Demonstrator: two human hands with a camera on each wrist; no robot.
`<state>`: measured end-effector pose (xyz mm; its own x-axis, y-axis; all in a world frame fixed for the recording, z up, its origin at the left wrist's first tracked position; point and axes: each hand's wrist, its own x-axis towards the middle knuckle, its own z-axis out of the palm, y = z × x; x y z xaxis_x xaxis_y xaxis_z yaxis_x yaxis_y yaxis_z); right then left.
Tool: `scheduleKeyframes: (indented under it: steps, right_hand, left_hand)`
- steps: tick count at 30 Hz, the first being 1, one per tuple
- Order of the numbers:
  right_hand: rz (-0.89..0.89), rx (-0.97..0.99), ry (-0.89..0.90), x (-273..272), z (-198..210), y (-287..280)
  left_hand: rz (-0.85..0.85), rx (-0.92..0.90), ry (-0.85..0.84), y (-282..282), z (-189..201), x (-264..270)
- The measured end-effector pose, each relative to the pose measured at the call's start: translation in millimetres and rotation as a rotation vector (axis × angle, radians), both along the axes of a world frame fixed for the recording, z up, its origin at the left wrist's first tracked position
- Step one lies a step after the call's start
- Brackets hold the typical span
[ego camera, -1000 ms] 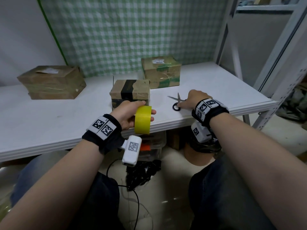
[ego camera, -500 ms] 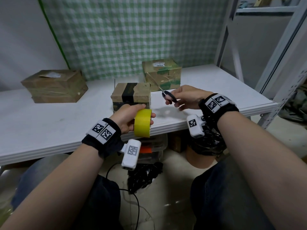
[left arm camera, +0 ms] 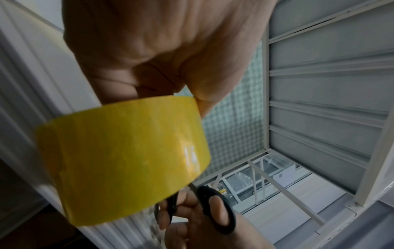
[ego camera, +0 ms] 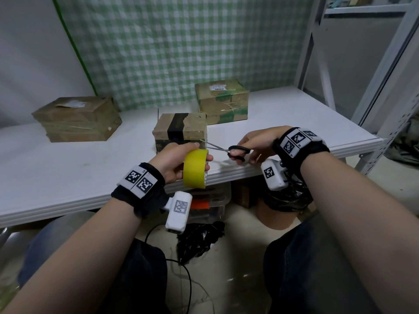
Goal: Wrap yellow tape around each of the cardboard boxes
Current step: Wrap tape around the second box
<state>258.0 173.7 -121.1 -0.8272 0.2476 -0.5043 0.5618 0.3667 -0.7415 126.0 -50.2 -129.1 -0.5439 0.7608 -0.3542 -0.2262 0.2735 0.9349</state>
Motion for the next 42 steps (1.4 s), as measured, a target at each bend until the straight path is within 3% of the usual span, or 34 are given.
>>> scheduleKeyframes:
  steps: [11, 20, 27, 36, 42]
  right_hand:
    - [0.068, 0.034, 0.046, -28, 2, -11]
    - [-0.012, 0.230, 0.196, -29, 1, -5]
    - [0.127, 0.341, 0.018, -32, -4, -3]
    - [0.155, 0.310, 0.025, -35, -4, -6]
    - [0.135, 0.441, -0.039, -30, -2, -4]
  left_hand:
    - [-0.005, 0.003, 0.006, 0, 1, 1]
    - [0.007, -0.009, -0.021, -4, 5, 2]
    - [-0.014, -0.062, -0.029, -6, 7, 4]
    - [-0.056, -0.142, -0.038, -10, 10, -2]
    - [-0.104, -0.179, -0.046, -16, 11, 1]
